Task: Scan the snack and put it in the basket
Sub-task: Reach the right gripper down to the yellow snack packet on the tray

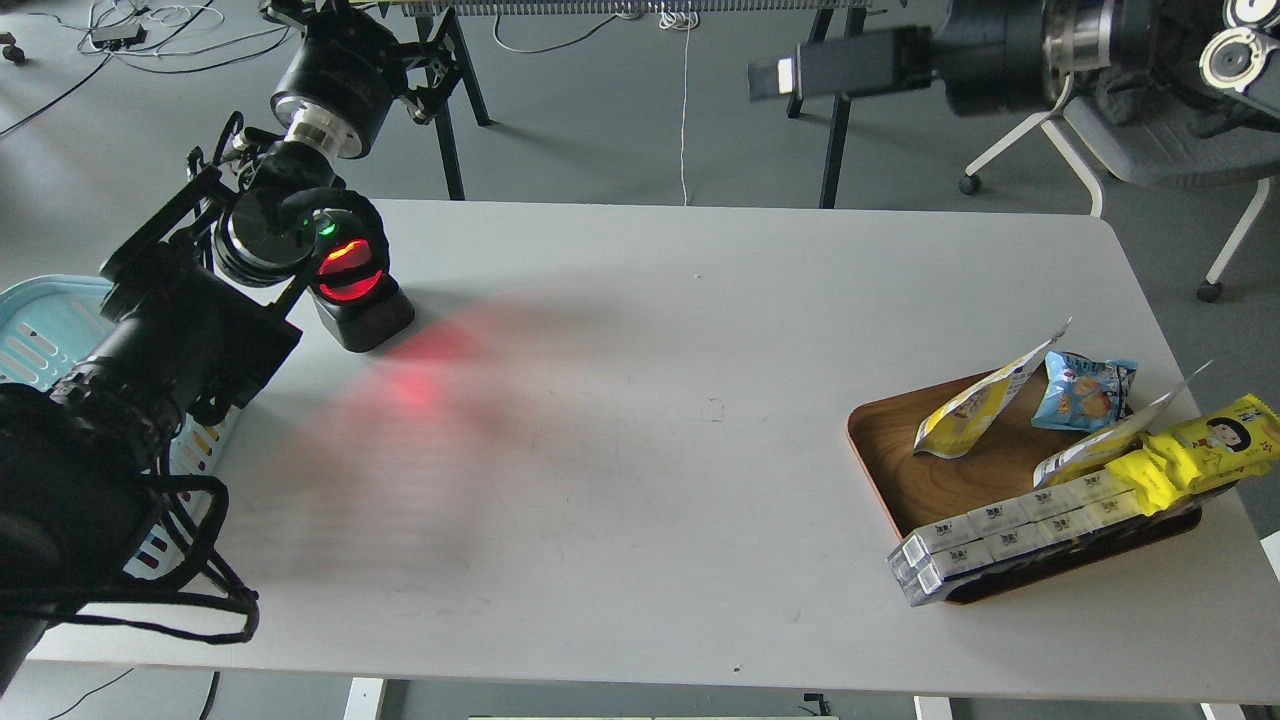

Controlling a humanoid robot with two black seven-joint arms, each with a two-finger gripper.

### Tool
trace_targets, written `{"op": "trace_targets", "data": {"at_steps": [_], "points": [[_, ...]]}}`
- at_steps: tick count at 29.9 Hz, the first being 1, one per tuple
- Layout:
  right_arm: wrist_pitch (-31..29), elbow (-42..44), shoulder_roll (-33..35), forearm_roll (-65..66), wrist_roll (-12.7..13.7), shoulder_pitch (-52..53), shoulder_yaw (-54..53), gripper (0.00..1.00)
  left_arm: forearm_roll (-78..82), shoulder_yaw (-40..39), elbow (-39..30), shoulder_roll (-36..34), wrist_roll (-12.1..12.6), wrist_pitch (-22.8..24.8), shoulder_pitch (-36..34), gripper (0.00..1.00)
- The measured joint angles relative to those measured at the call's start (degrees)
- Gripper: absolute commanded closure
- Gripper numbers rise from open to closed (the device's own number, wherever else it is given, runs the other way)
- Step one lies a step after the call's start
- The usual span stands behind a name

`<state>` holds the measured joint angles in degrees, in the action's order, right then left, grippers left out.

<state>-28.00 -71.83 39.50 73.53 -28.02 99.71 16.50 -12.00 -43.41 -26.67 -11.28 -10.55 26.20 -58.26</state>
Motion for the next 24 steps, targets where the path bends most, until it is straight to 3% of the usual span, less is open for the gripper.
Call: {"op": "trace_targets", "data": {"at_steps": [6, 12, 24], "points": [[0.0, -9.7, 3.0, 12.0, 0.0, 1.2, 5.5, 0.02, 0.0, 0.0, 0.2, -0.1, -0.1, 0.8, 0.2, 0.00], [0.6, -13.0, 3.3, 22.2, 0.0, 1.4, 10.3, 0.02, 0.0, 0.0, 0.2, 0.0, 0.0, 0.9, 0.2, 0.00], [12.3, -14.2, 6.2, 44.9, 0.0, 1.2, 21.5, 0.02, 0.0, -0.1, 0.3, -0.9, 0.4, 1.0, 0.2, 0.00]]}}
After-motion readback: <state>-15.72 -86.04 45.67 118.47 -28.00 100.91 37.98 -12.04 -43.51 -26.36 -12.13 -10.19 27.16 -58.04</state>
